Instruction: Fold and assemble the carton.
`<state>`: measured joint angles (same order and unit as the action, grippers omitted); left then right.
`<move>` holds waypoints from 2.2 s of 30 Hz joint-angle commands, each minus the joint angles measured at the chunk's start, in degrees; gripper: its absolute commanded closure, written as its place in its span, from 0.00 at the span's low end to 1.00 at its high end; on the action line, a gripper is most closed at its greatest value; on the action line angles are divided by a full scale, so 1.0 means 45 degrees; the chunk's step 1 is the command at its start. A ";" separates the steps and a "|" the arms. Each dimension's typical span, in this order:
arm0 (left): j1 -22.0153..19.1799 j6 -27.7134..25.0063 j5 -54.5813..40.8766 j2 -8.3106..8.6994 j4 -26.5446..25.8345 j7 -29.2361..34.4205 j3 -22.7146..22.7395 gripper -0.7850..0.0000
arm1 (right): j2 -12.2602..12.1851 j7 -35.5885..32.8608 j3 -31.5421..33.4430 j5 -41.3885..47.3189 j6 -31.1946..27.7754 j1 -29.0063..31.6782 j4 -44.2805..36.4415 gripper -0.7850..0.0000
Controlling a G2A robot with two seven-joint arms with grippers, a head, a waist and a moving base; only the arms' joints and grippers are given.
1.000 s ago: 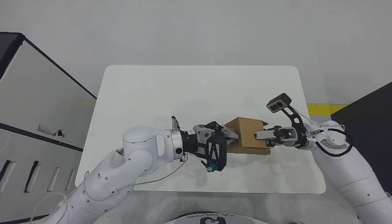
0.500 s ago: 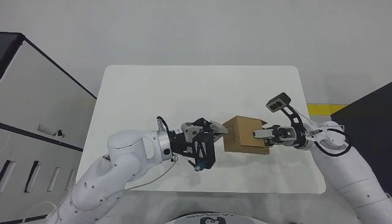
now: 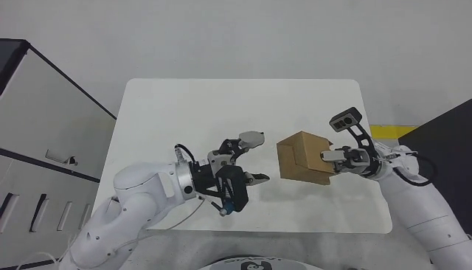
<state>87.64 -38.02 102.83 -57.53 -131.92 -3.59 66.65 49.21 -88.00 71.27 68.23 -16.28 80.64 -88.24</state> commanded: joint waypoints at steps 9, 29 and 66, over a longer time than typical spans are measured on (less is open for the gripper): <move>0.0780 0.0615 0.0332 0.0111 -0.0394 -0.0146 0.0739 0.00 | -0.0287 0.0000 -0.0238 0.0444 -0.0001 -0.0408 0.0161 1.00; 0.1309 -0.0394 -0.2795 0.0207 -0.0302 0.1895 0.2462 0.00 | -0.0860 0.3212 0.2984 -0.9405 -0.2020 -0.0278 -0.3344 1.00; 0.1632 -0.2325 -0.6832 0.0433 0.0992 0.1914 0.4444 0.00 | -0.0953 0.1794 -0.0324 -1.9457 -0.1794 -0.4894 -0.6619 1.00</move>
<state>94.98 -48.48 72.08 -55.58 -127.45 5.02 86.65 44.92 -79.93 69.81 -19.33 -24.36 58.62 -118.03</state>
